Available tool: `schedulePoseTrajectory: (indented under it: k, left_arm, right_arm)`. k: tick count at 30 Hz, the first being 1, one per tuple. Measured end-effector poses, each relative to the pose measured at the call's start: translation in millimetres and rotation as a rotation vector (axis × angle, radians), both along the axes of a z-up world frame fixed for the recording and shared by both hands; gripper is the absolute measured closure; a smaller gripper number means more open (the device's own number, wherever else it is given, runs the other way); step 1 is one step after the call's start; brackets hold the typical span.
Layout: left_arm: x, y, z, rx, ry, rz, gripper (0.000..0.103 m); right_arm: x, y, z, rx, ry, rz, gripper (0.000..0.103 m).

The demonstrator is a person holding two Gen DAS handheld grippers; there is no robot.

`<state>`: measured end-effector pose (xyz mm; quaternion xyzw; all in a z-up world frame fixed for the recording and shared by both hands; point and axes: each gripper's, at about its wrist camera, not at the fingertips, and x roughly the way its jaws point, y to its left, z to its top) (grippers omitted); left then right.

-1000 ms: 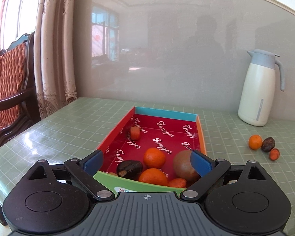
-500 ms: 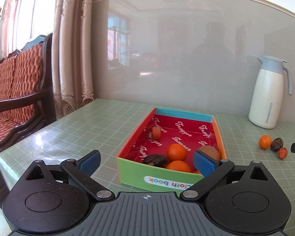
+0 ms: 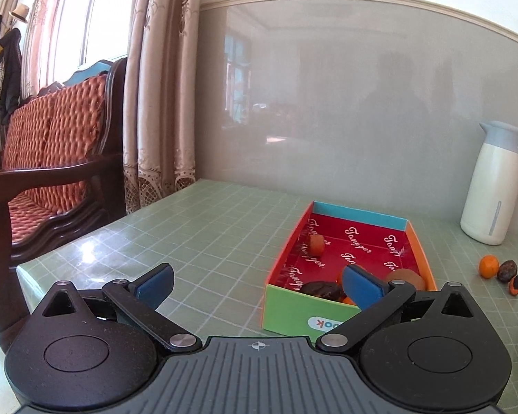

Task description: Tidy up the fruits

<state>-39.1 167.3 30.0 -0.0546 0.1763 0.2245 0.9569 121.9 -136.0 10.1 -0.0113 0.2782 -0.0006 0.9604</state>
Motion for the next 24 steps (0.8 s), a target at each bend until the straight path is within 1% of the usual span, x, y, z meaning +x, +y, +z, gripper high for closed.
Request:
schedulePoseTrajectory:
  k: [1,3,4,7,9,12,16,21,24]
  left_arm:
    - [1,1,0,-0.003,0.002,0.002,0.000]
    - [2,4,-2,-0.009,0.007,0.004,0.000]
    - [3,4,-2,-0.013,0.008,0.005,0.000]
    - [2,6,-3,-0.017,0.007,0.014,0.000]
    - [1,7,-3,-0.016,0.007,0.021,0.000]
    - [0,10,-4,-0.014,0.007,0.036,0.000]
    - [-1,13,-4,-0.017,0.008,0.048,0.000]
    - [-2,14,-5,-0.012,0.012,0.052,0.000]
    - [-1,14,-5,-0.015,0.015,0.052,0.000]
  right_arm:
    - [4,-1,-2,0.008,0.014,0.011,0.025]
    - [10,-3,-4,0.027,0.040,0.028,0.033]
    - [14,-4,-6,0.032,0.052,0.032,0.035]
    - [23,-5,-10,0.036,0.081,0.038,0.050]
    - [31,-6,-12,0.045,0.097,0.035,0.051]
    - [38,-9,-15,0.058,0.110,0.027,0.057]
    - [42,-11,-17,0.082,0.121,0.013,0.061]
    - [44,-12,-18,0.077,0.120,0.020,0.083]
    - [45,-12,-19,0.086,0.129,0.021,0.088]
